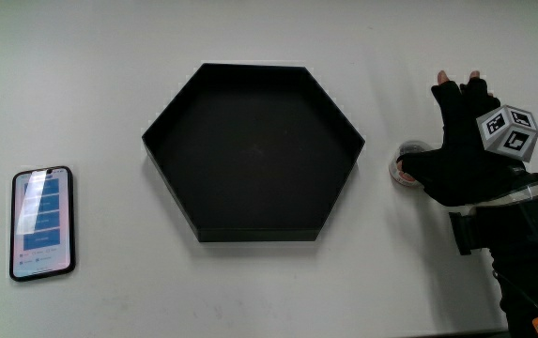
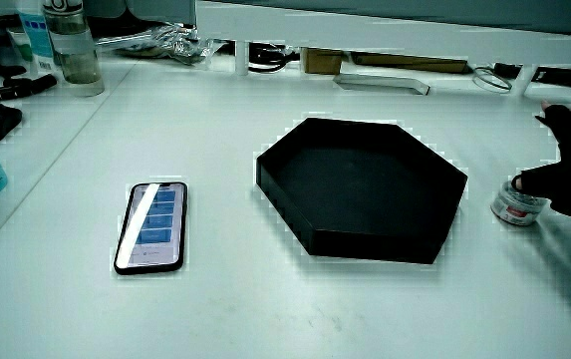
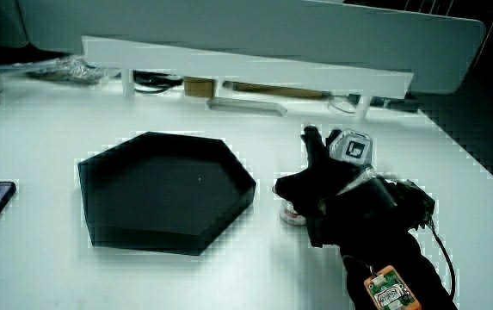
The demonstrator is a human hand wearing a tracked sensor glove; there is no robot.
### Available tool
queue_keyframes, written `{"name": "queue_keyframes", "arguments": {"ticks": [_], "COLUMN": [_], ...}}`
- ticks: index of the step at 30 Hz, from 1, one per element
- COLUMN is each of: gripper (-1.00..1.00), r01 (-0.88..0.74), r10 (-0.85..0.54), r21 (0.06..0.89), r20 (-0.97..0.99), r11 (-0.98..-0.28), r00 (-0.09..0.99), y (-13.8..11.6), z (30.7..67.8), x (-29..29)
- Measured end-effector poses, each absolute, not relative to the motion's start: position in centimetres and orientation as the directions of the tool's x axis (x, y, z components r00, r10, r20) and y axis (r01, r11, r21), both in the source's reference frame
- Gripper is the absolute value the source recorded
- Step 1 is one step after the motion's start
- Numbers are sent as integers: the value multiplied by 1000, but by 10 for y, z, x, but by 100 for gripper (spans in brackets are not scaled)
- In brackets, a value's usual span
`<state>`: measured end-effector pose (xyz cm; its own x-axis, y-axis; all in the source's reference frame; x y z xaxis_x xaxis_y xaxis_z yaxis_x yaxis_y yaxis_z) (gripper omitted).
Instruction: Pick paper clip from desk
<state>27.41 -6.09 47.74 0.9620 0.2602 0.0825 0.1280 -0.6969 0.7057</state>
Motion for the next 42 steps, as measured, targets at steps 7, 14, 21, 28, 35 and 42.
{"name": "queue_keyframes", "arguments": {"ticks": [7, 14, 21, 28, 35, 42], "gripper": [0, 8, 62, 100, 100, 100], "r01": [107, 102, 84, 88, 76, 82], "r10": [221, 190, 218, 181, 180, 192], "r21": [795, 818, 826, 811, 804, 801], "r20": [35, 9, 49, 23, 39, 41], "r11": [-596, -566, -557, -579, -589, -593], "r00": [975, 982, 975, 983, 983, 980], "y": [-62, -62, -58, -61, -60, -66], "z": [493, 502, 518, 513, 514, 511], "x": [269, 264, 265, 262, 264, 275]}}
